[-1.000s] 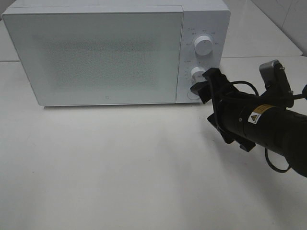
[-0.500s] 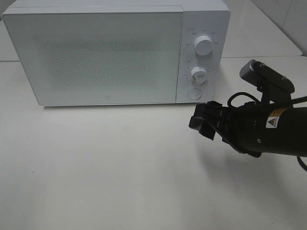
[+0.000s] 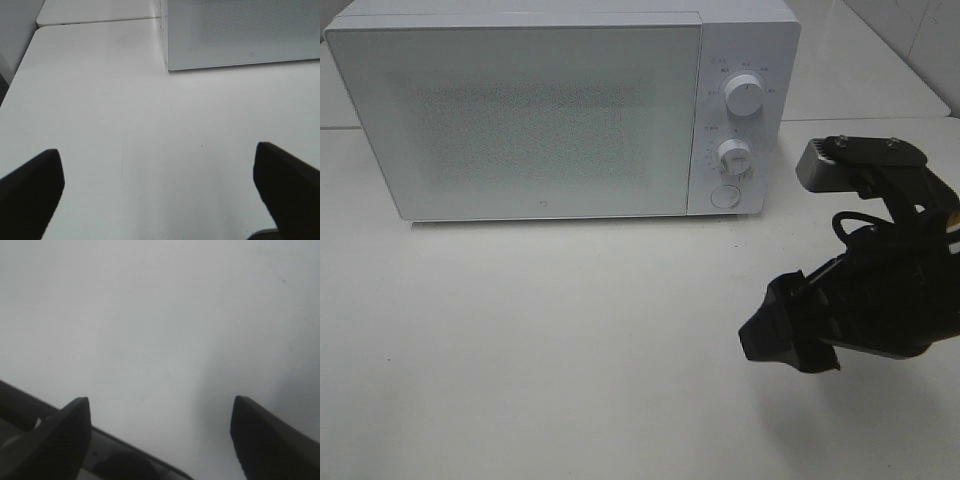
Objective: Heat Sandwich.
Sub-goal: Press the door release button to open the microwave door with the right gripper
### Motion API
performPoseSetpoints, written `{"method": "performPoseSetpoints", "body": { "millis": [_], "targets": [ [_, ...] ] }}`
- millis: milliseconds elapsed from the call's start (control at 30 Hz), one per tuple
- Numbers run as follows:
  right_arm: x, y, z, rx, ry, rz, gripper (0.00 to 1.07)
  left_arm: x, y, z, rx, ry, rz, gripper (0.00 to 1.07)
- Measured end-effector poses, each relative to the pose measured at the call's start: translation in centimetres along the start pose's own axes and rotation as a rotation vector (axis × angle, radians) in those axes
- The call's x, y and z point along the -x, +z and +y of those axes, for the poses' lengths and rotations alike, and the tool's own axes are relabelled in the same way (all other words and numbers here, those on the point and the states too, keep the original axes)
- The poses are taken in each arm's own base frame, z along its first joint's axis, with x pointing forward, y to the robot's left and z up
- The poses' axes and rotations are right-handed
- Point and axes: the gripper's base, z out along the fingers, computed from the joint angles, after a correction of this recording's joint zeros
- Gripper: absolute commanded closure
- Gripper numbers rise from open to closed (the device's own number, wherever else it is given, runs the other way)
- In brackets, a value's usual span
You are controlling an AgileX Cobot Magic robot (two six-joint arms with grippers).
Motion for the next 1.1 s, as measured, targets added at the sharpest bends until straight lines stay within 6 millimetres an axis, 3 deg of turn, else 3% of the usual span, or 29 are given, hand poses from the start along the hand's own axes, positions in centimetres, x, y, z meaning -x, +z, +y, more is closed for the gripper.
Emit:
{"method": "performPoseSetpoints", "body": {
  "millis": [300, 667, 867, 1000, 1100],
  "targets": [
    [-1.2, -3.3, 0.7, 0.024, -0.135, 0.153, 0.32, 0.0, 0.0, 0.0, 0.000, 0.000, 0.000, 0.09],
    [-3.8, -7.9, 0.3, -0.001, -0.226, 0.146, 0.32, 0.0, 0.0, 0.0, 0.000, 0.000, 0.000, 0.09],
    [-5.5, -10.6, 0.1, 0.008, -0.255, 0.060, 0.32, 0.0, 0.0, 0.0, 0.000, 0.000, 0.000, 0.09],
    [-7.7, -13.6, -0.4, -0.001, -0.300, -0.122, 0.32, 0.0, 0.0, 0.0, 0.000, 0.000, 0.000, 0.09],
    [-8.4, -14.4, -0.6, -0.004, -0.311, -0.186, 0.32, 0.0, 0.0, 0.0, 0.000, 0.000, 0.000, 0.09]
  ]
}}
